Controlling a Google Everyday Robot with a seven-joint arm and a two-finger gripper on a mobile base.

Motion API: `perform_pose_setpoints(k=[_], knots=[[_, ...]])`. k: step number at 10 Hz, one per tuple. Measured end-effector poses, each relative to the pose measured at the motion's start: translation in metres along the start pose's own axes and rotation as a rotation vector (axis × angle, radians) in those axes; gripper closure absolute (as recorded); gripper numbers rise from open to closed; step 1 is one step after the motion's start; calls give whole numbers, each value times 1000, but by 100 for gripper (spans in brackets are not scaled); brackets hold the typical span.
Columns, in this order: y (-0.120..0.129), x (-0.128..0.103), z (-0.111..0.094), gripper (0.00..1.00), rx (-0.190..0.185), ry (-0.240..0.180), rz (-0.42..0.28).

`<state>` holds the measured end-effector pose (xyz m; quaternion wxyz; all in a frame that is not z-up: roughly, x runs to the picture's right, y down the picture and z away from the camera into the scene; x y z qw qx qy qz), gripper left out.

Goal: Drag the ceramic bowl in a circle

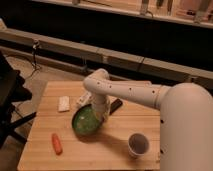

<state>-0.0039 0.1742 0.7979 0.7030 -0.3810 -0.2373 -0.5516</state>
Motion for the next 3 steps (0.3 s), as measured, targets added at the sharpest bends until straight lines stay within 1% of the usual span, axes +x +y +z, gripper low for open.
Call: perform_pose_setpoints(k=[2, 3], knots=[[-1, 0, 0, 99, 1, -2, 2], [2, 2, -2, 99, 15, -11, 6]])
